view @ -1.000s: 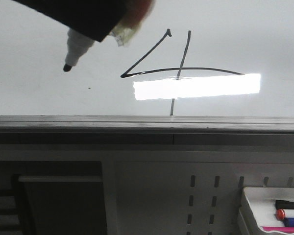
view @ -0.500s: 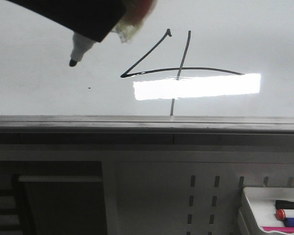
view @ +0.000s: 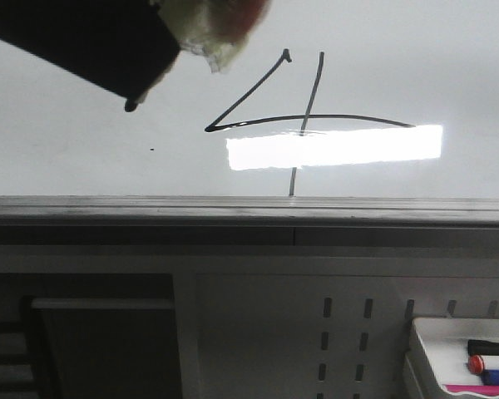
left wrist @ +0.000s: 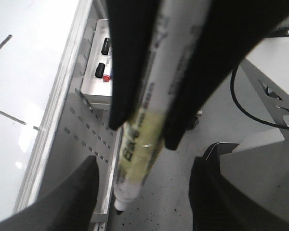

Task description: Write number 4 on whiteboard

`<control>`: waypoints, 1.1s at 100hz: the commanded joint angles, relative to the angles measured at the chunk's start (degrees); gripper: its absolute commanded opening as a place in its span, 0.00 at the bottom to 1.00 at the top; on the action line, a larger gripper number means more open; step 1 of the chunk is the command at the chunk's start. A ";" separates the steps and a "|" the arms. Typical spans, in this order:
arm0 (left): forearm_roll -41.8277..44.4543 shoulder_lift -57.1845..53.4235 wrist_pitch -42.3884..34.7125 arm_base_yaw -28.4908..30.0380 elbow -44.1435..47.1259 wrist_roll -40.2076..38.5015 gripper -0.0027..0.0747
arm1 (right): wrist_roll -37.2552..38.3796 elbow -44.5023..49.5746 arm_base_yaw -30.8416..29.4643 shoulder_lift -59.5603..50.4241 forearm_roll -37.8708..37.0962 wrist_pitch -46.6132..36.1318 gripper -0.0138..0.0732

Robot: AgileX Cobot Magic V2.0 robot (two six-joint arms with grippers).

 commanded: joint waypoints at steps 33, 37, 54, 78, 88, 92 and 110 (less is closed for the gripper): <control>-5.94 -1.11 -3.53 1.39 -1.74 -0.75 0.38 | 0.09 -1.64 -0.17 -1.06 -0.50 -3.26 0.08; -5.91 -1.08 -3.99 1.39 -1.74 -0.75 0.35 | 0.09 -1.64 -0.17 -1.06 -0.22 -3.56 0.08; -6.44 -0.25 -5.15 1.39 -1.74 -0.75 0.30 | 0.09 -1.64 -0.17 -1.06 -0.07 -4.38 0.08; -6.71 0.37 -5.15 1.39 -1.74 -0.75 0.30 | 0.09 -1.64 -0.17 -1.06 0.29 -4.38 0.08; -6.71 0.75 -5.15 1.39 -1.74 -0.75 0.30 | 0.09 -1.64 -0.17 -1.06 0.29 -4.38 0.08; -6.71 1.03 -5.18 1.39 -1.74 -0.75 0.30 | 0.09 -1.64 -0.17 -1.06 0.29 -4.38 0.08; -6.71 1.52 -5.95 1.39 -1.74 -0.75 0.29 | 0.09 -1.64 -0.17 -1.06 0.38 -4.38 0.08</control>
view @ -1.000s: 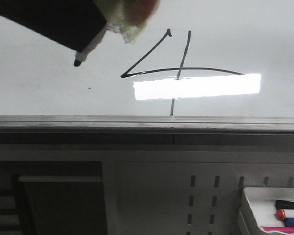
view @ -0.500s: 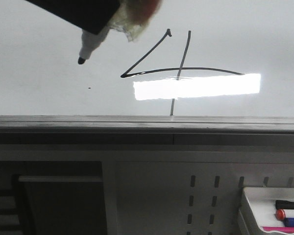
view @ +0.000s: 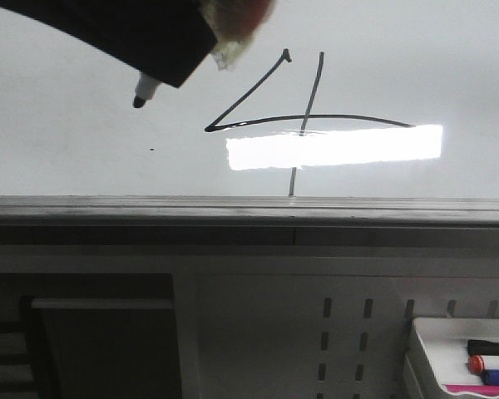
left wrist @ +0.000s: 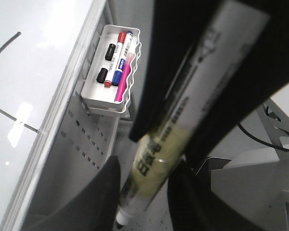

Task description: Write number 4 on whiteboard

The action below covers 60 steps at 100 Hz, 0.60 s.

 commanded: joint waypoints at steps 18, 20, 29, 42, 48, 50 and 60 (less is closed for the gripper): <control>-2.56 -0.71 -4.98 0.28 -1.74 -0.60 0.13 | 0.01 -1.64 -0.17 -1.06 0.94 -4.00 0.08; -2.56 -0.71 -5.26 0.28 -1.74 -0.60 0.10 | 0.01 -1.64 -0.17 -1.06 0.94 -4.00 0.08; -2.56 -0.71 -6.22 0.28 -1.74 -0.60 0.01 | 0.01 -1.64 -0.17 -1.06 1.06 -4.00 0.08; -2.56 -0.71 -6.46 0.28 -1.74 -0.60 0.01 | 0.01 -1.64 -0.17 -1.06 1.06 -4.00 0.08; -2.56 -0.71 -6.46 0.28 -1.74 -0.60 0.01 | 0.01 -1.64 -0.17 -1.06 1.06 -4.00 0.08; -2.56 -0.71 -6.46 0.28 -1.74 -0.60 0.01 | 0.01 -1.64 -0.17 -1.06 1.09 -4.00 0.08; -2.56 -0.71 -6.46 0.28 -1.74 -0.60 0.01 | 0.01 -1.64 -0.17 -1.06 1.09 -4.15 0.17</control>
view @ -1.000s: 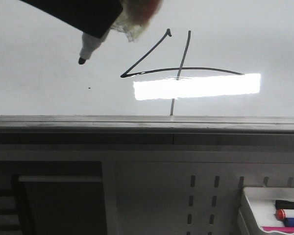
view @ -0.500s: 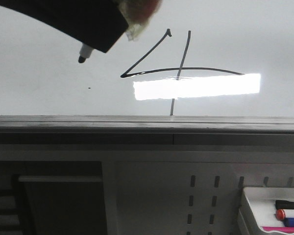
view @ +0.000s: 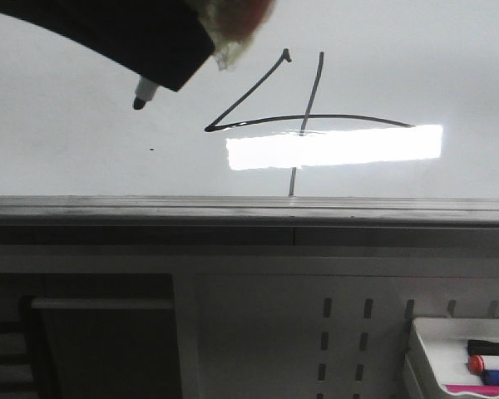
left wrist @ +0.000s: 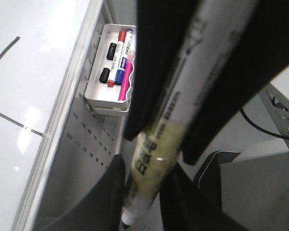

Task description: Write number 4 on whiteboard

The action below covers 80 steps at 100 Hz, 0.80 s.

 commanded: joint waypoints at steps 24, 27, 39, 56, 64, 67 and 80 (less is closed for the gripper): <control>-3.59 -0.84 -6.07 0.28 -1.74 -2.94 0.01 | -0.37 -1.64 -0.17 -1.06 1.04 -4.87 0.70; -3.59 -0.84 -6.07 0.28 -1.74 -2.94 0.01 | -0.37 -1.64 -0.17 -1.06 0.80 -4.87 0.72; -3.59 -0.84 -6.07 0.28 -1.74 -2.94 0.01 | -0.37 -1.75 -0.17 -2.92 0.08 -6.03 0.72; -3.59 -0.55 -6.07 0.28 -1.74 -2.94 0.01 | -0.37 -1.75 -0.17 -8.21 -1.14 -9.33 0.72; -3.59 -0.04 -6.19 0.28 -1.50 -2.94 0.01 | -0.37 -1.75 -0.28 -11.28 -1.68 -9.59 0.72; -3.59 0.10 -6.56 0.28 -1.25 -3.08 0.01 | -0.17 -1.75 -0.28 -12.15 -1.91 -9.59 0.72; -3.59 0.82 -13.58 0.28 0.54 -9.04 0.01 | 2.33 -1.75 -0.28 -16.81 -2.49 -9.34 0.61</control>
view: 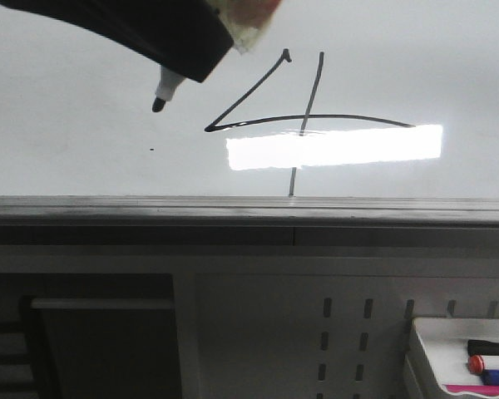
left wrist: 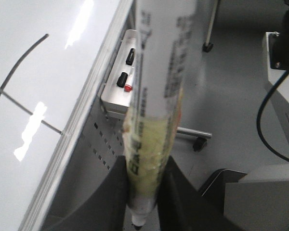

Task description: Write number 4 on whiteboard

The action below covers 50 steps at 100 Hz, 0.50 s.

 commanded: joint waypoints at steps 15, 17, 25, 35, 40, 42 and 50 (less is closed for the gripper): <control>-2.42 -0.22 -20.83 0.28 2.35 -16.57 0.01 | 3.82 -1.75 -0.18 -7.02 -1.43 -1.38 0.25; -2.42 -0.22 -22.75 0.28 2.76 -18.13 0.01 | 4.28 -1.75 -0.18 -7.47 -1.43 -0.91 0.22; -2.42 -0.01 -29.29 0.28 4.01 -23.11 0.01 | 6.42 -1.64 -0.18 -8.81 -1.97 1.69 0.08; -2.50 1.13 -36.09 0.28 4.40 -26.24 0.01 | 10.88 -1.54 -0.18 -10.25 -4.86 3.29 0.11; -3.23 2.20 -38.81 0.28 4.40 -26.54 0.01 | 13.10 -1.55 -0.18 -10.67 -6.65 3.74 0.11; -3.90 2.72 -39.95 0.28 4.40 -26.54 0.01 | 13.58 -1.55 -0.18 -10.71 -7.36 3.88 0.11; -5.72 4.93 -43.43 0.28 4.40 -26.54 0.01 | 15.88 -1.55 -0.18 -10.92 -9.50 4.39 0.11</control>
